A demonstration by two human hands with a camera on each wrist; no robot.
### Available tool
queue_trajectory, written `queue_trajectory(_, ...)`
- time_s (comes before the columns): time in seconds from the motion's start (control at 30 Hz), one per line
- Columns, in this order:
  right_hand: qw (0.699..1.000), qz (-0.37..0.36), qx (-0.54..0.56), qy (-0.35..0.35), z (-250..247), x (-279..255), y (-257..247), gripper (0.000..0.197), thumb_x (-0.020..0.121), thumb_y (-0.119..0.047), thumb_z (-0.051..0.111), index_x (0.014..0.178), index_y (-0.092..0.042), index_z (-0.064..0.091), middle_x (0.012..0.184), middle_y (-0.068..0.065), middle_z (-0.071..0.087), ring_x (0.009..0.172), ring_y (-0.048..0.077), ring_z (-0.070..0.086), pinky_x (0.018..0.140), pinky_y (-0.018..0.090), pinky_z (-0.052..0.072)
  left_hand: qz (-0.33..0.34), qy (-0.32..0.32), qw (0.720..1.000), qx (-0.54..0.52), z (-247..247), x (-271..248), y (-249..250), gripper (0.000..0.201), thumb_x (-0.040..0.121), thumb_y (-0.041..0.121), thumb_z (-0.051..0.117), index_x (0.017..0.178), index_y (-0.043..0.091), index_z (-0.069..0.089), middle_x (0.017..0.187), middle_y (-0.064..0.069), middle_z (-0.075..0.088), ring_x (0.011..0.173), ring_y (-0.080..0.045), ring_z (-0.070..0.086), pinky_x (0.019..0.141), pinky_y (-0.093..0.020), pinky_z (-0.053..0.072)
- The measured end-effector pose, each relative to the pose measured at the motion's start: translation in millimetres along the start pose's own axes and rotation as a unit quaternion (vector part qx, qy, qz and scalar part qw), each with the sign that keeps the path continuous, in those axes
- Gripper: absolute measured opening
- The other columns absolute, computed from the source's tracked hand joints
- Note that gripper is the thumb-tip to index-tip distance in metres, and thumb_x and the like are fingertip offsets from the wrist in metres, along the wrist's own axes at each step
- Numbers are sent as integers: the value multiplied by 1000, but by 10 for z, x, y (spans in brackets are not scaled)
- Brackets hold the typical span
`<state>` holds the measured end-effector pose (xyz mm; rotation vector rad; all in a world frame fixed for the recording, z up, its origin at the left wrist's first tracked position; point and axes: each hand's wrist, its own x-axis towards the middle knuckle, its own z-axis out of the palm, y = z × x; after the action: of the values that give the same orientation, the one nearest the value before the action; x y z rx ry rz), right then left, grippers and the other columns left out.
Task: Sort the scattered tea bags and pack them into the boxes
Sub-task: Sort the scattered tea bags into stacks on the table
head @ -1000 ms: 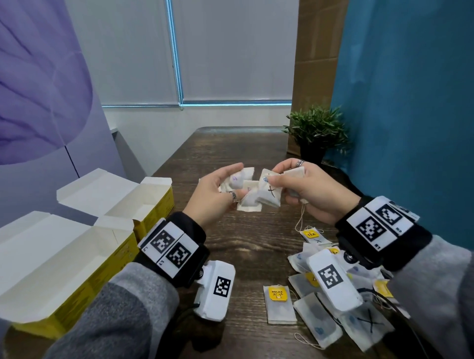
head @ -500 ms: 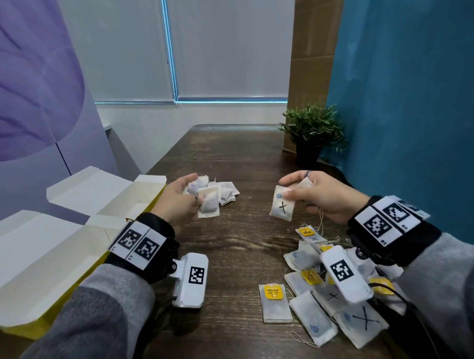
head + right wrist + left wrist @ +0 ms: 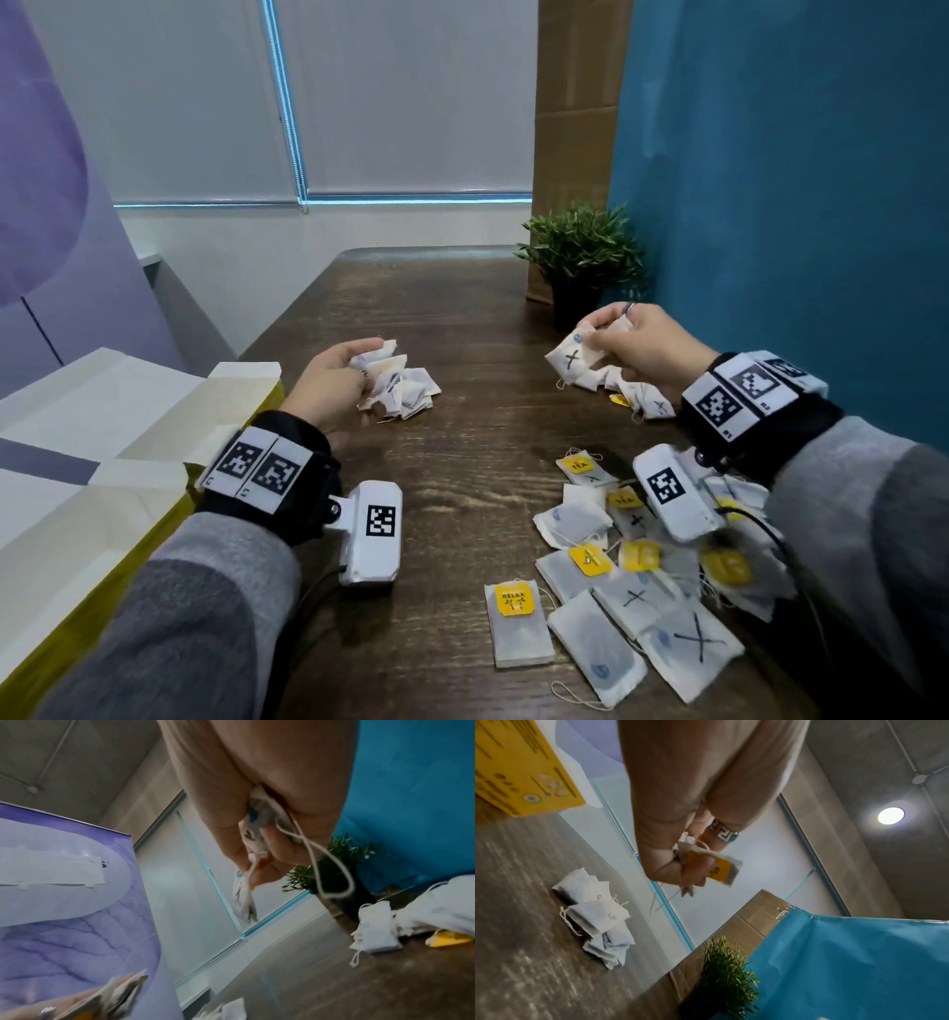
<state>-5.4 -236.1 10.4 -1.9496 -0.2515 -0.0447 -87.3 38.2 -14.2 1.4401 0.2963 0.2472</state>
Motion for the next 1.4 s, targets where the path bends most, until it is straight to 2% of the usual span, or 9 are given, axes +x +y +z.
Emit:
queue_trajectory(0.17, 992, 14, -19, 128, -203, 386, 71, 20, 90, -10, 56, 73, -20, 52, 63, 3, 49, 42, 8, 45, 28, 12, 26, -4, -3, 1000, 14, 3, 204, -111, 39, 92, -10, 40, 124, 9, 51, 92, -8, 57, 64, -20, 54, 35, -15, 42)
queue_trajectory(0.37, 970, 195, -143, -29, -159, 762, 361, 28, 94, -35, 48, 75, -18, 58, 61, 1, 47, 47, 13, 37, 39, 20, 32, -13, -18, 1000, -10, -76, 360, -246, 40, 90, -7, 49, 127, 10, 50, 103, -12, 59, 63, -16, 59, 38, -14, 47)
queue_trajectory(0.5, 969, 245, 36, -2, -133, 855, 512, 39, 95, -24, 27, 88, -4, 60, 74, 9, 53, 58, 16, 38, 57, 29, 31, -7, -16, 1000, -4, -140, 432, -263, 42, 89, -8, 51, 127, 10, 51, 112, -14, 57, 73, -17, 57, 41, -15, 49)
queue_trajectory(0.73, 963, 184, 183, -74, -190, 698, 462, 26, 94, 8, 37, 87, -9, 56, 81, 11, 57, 73, 18, 54, 63, 31, 56, -7, -45, 996, 73, -177, 408, -236, 44, 88, -7, 53, 127, 15, 52, 113, -18, 58, 66, -17, 54, 41, -14, 48)
queue_trajectory(0.93, 983, 122, 113, -76, -195, 603, 353, 25, 86, 5, 57, 97, -18, 60, 69, 3, 64, 56, 8, 52, 44, 15, 38, -13, -54, 996, 67, -193, 370, -225, 52, 85, -10, 55, 128, 18, 51, 132, -16, 50, 77, -17, 60, 46, -17, 53)
queue_trajectory(1.03, 988, 49, 136, -53, -181, 554, 334, 25, 82, 9, 61, 94, -12, 63, 80, 6, 63, 65, 11, 60, 51, 15, 50, -17, -65, 996, 64, -179, 345, -214, 55, 84, -10, 57, 130, 18, 50, 133, -11, 49, 80, -18, 61, 51, -18, 55)
queue_trajectory(1.23, 987, -28, -125, 93, -205, 638, 403, 22, 76, 1, 67, 66, -17, 60, 71, 10, 67, 70, 22, 62, 68, 37, 53, -24, -63, 997, 33, -133, 405, -215, 58, 81, -16, 56, 129, 15, 50, 115, -11, 56, 79, -18, 62, 47, -16, 53)
queue_trajectory(1.3, 973, 7, -226, 53, -240, 663, 445, 18, 78, -3, 68, 70, -18, 62, 70, 0, 62, 77, 19, 60, 66, 29, 50, -21, -59, 997, 48, -81, 487, -226, 60, 79, -18, 57, 128, 16, 50, 111, -11, 58, 81, -18, 62, 50, -16, 54)
queue_trajectory(1.4, 928, 87, -348, -99, -243, 599, 465, 23, 82, -18, 70, 104, -13, 63, 91, 0, 57, 92, 16, 52, 60, 20, 41, -23, -46, 993, 104, -25, 689, -223, 62, 77, -18, 60, 125, 19, 52, 115, -14, 58, 80, -19, 63, 54, -20, 57)
